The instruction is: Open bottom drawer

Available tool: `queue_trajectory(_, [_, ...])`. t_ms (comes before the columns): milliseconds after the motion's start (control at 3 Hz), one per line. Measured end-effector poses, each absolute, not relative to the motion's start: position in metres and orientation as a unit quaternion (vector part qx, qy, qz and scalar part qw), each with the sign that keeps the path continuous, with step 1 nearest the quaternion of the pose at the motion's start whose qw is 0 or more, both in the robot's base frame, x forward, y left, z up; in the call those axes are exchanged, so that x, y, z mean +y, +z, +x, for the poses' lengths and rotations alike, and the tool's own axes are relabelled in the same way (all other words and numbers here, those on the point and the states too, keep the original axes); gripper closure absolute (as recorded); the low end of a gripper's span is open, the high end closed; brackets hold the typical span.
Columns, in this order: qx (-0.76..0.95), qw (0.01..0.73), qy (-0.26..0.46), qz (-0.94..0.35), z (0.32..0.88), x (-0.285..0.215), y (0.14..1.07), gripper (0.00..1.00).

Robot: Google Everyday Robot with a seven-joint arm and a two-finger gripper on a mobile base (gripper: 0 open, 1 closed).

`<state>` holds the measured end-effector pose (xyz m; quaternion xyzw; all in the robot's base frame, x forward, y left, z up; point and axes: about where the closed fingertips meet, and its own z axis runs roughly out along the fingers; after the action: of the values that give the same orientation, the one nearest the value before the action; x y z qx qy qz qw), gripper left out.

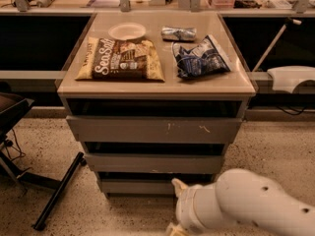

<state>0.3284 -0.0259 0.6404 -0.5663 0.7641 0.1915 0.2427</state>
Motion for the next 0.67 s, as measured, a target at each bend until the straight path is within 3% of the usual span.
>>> queue_trajectory(333, [0.783,0.185,0.204,-0.557,0.303,-0.029,0.543,0.00])
queue_trajectory(667, [0.787,0.188,0.180,-0.559,0.318,-0.033,0.526,0.00])
